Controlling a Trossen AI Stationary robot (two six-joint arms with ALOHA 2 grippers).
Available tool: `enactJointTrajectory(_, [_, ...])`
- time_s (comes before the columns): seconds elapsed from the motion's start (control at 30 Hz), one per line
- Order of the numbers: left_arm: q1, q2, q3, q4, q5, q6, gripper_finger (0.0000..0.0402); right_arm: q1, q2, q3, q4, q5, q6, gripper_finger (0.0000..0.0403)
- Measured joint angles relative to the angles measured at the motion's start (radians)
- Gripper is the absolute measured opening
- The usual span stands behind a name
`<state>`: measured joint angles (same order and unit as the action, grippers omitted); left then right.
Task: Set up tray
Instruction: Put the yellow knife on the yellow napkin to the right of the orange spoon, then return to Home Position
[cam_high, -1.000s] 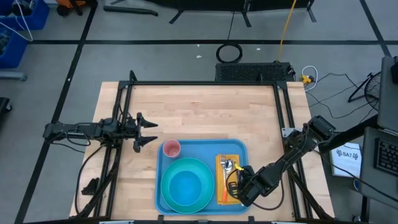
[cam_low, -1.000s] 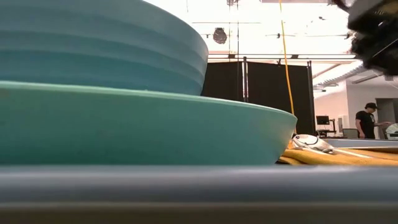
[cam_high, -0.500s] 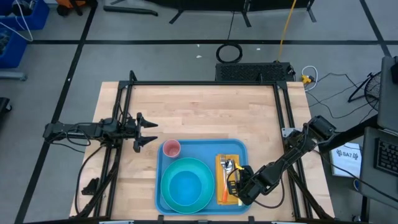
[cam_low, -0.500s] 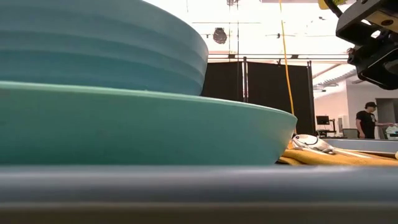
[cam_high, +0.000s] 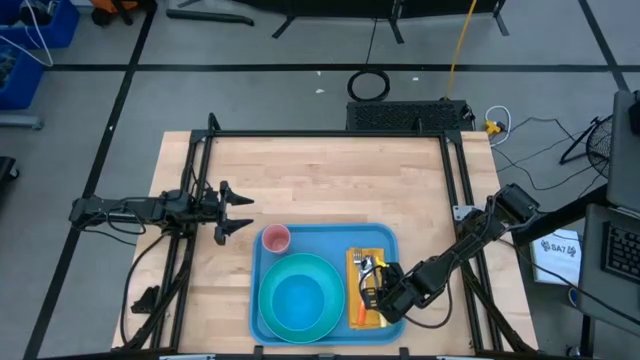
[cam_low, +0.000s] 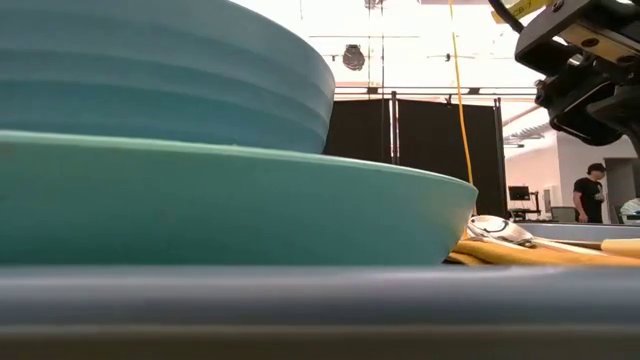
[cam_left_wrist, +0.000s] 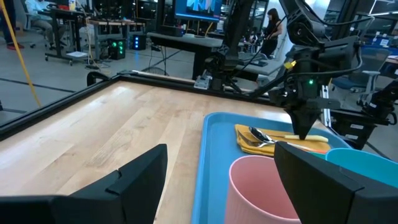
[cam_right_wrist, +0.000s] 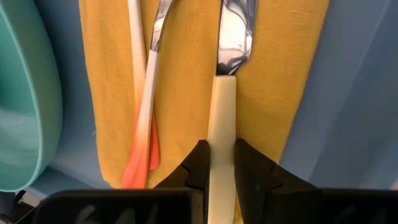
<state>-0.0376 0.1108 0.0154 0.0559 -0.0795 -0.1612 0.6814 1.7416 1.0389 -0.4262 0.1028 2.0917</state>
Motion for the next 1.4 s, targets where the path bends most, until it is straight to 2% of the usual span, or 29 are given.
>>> enactJointTrajectory(0.27, [0.000, 0.000, 0.000, 0.000, 0.000, 0.000, 0.0301, -0.004, -0.001, 0.002, -0.044, 0.007, -0.035, 0.0038])
enactJointTrajectory(0.33, [0.000, 0.000, 0.000, 0.000, 0.000, 0.000, 0.0301, -0.003, -0.001, 0.002, -0.048, 0.033, -0.057, 0.0062])
enactJointTrajectory(0.53, [0.000, 0.000, 0.000, 0.000, 0.000, 0.000, 0.0301, -0.004, 0.000, 0.000, -0.058, 0.061, -0.088, 0.0167])
enactJointTrajectory(0.63, [0.000, 0.000, 0.000, 0.000, 0.000, 0.000, 0.0301, -0.004, 0.000, 0.001, -0.067, 0.064, -0.087, 0.0194])
enactJointTrajectory(0.9, [0.000, 0.000, 0.000, 0.000, 0.000, 0.000, 0.0301, -0.004, -0.009, 0.000, -0.066, 0.094, -0.062, 0.0196])
enactJointTrajectory(1.1, [0.000, 0.000, 0.000, 0.000, 0.000, 0.000, 0.0301, 0.006, -0.097, 0.000, -0.033, 0.256, -0.098, 0.0190])
enactJointTrajectory(1.23, [0.000, 0.000, 0.000, 0.000, 0.000, 0.000, 0.0301, 0.032, -0.180, -0.001, -0.049, 0.367, -0.210, 0.0190])
enactJointTrajectory(1.3, [0.000, 0.000, 0.000, 0.000, 0.000, 0.000, 0.0301, 0.058, -0.236, 0.000, -0.046, 0.486, -0.310, 0.0190])
enactJointTrajectory(1.4, [0.000, 0.000, 0.000, 0.000, 0.000, 0.000, 0.0301, 0.135, -0.322, 0.000, -0.094, 0.744, -0.519, 0.0189])
